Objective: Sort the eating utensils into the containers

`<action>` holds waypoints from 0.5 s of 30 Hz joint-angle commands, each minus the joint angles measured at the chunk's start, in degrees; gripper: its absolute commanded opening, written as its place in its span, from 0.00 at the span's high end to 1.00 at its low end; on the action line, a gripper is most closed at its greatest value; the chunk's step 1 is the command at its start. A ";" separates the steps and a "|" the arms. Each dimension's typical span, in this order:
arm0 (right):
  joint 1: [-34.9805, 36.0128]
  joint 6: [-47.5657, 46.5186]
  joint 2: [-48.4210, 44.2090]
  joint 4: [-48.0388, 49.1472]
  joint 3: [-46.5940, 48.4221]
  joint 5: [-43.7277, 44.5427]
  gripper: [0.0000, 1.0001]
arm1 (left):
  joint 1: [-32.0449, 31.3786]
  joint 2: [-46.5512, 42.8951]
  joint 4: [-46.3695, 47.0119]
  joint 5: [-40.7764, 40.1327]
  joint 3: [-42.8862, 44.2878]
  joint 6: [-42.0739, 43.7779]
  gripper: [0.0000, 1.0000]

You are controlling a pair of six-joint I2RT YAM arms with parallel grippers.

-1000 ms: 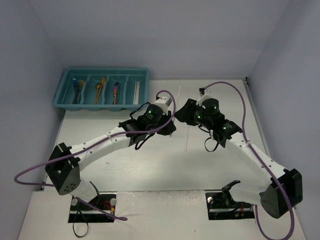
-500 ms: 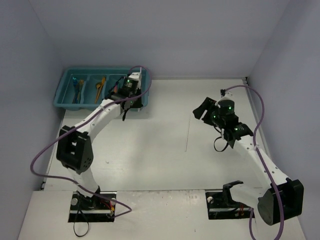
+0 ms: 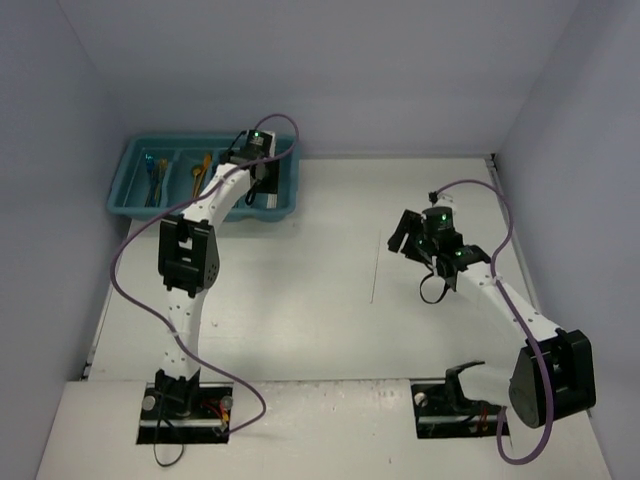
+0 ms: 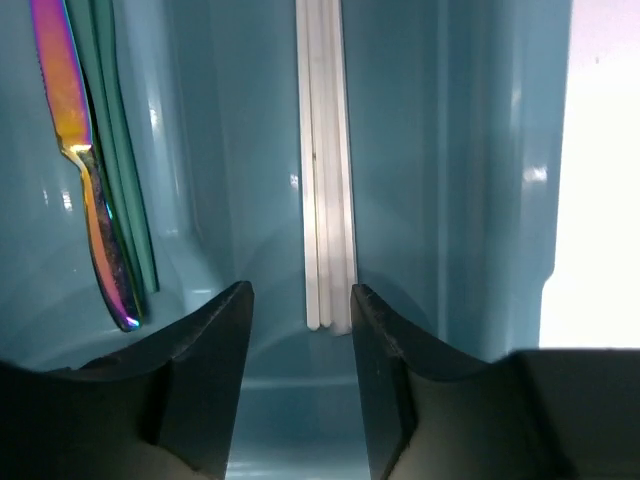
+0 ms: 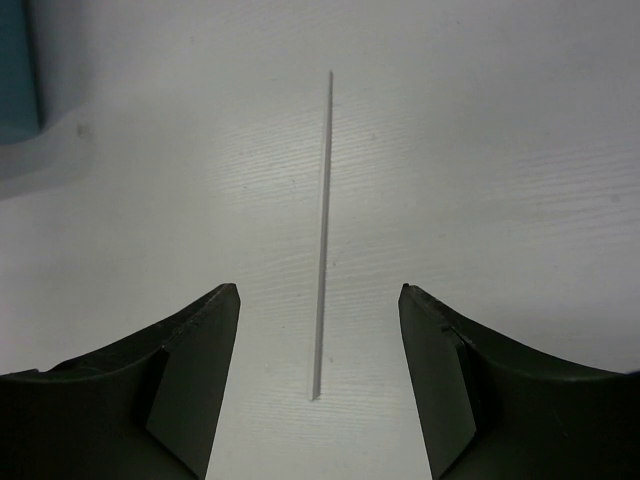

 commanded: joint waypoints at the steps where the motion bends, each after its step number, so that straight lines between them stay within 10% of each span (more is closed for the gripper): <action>1: 0.58 -1.13 4.67 2.07 2.40 4.68 0.38 | -0.54 -8.76 -1.20 -1.37 2.06 1.41 0.52; 15: 7.69 -3.68 23.92 -2.47 12.27 15.63 0.40 | -2.97 -44.99 1.16 -3.78 -28.97 -2.42 0.24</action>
